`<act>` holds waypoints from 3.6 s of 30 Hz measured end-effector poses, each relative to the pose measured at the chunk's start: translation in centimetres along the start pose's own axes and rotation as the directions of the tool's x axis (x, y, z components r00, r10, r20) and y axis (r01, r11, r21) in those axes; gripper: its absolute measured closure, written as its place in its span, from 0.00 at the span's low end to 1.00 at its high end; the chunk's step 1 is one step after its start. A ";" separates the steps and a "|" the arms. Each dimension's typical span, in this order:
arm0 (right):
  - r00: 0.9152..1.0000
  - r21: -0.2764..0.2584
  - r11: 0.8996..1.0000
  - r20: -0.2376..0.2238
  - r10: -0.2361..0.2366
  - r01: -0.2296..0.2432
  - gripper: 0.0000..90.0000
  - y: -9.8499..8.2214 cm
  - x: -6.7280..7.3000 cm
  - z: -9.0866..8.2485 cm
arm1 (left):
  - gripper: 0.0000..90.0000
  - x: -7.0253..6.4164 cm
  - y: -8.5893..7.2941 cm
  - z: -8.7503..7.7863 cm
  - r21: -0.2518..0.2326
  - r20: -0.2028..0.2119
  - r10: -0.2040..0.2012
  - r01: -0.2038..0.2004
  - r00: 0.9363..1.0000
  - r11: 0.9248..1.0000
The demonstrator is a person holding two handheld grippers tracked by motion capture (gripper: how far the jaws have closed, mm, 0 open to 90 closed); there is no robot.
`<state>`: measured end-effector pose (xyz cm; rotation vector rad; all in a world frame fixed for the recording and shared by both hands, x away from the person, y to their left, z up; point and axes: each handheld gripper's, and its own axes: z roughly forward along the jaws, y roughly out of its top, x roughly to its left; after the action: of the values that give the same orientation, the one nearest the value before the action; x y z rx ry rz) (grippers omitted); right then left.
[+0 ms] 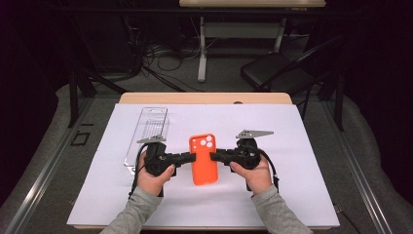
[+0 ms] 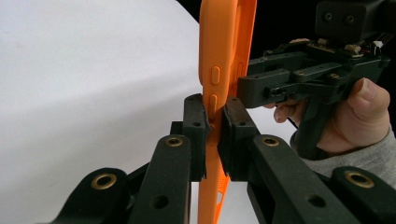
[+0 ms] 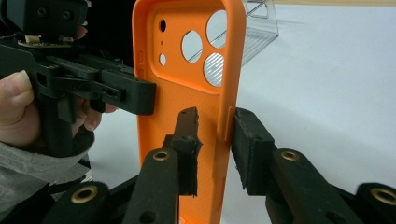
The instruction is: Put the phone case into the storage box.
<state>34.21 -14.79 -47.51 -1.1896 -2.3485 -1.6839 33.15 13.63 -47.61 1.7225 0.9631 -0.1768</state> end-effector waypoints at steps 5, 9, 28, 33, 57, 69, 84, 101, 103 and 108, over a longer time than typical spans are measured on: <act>1.000 -0.002 1.000 0.003 0.002 -0.002 0.82 0.0 0.0 0.0 | 0.91 0.0 0.0 0.0 0.001 0.000 0.001 -0.001 1.000 1.000; 1.000 -0.001 1.000 0.004 0.008 -0.008 0.84 0.0 0.0 0.0 | 0.91 0.0 0.0 0.0 0.001 0.002 0.000 0.000 1.000 1.000; 1.000 -0.001 1.000 0.003 0.031 -0.031 0.90 -0.1 -0.3 -0.1 | 0.91 0.0 -0.1 0.1 0.003 0.001 0.002 -0.002 1.000 1.000; 0.999 0.006 0.999 -0.006 0.038 -0.038 0.91 -0.1 -0.5 -0.1 | 0.91 0.0 -0.1 0.1 0.003 0.001 0.001 -0.001 1.000 1.000; 0.999 -0.005 0.999 -0.005 0.043 -0.043 0.92 -0.2 -0.5 -0.2 | 0.90 0.0 -0.1 0.1 0.002 0.002 -0.001 0.001 1.000 1.000; 0.998 -0.005 0.998 -0.013 0.061 -0.061 0.92 -0.2 -0.6 -0.1 | 0.90 0.1 -0.1 0.1 0.002 0.001 -0.002 0.002 1.000 1.000; 0.998 -0.011 0.998 -0.016 0.065 -0.065 0.93 -0.2 -0.6 -0.2 | 0.89 0.1 -0.1 0.1 -0.002 0.006 -0.005 0.005 1.000 1.000; 0.996 -0.017 0.996 -0.019 0.084 -0.084 0.93 -0.3 -0.6 -0.2 | 0.85 0.1 -0.1 0.1 -0.017 0.010 -0.006 0.006 1.000 1.000; 0.996 -0.019 0.996 -0.016 0.084 -0.085 0.93 -0.2 -0.7 -0.3 | 0.83 0.1 0.0 0.1 -0.019 0.011 -0.007 0.007 1.000 1.000; 0.996 -0.024 0.996 -0.010 0.086 -0.086 0.93 -0.2 -0.8 -0.4 | 0.79 0.2 0.0 0.0 -0.025 0.009 -0.010 0.010 1.000 1.000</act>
<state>34.46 -15.56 -47.85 -1.2651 -2.2438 -1.6914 33.30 13.73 -47.75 1.6927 0.9635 -0.1784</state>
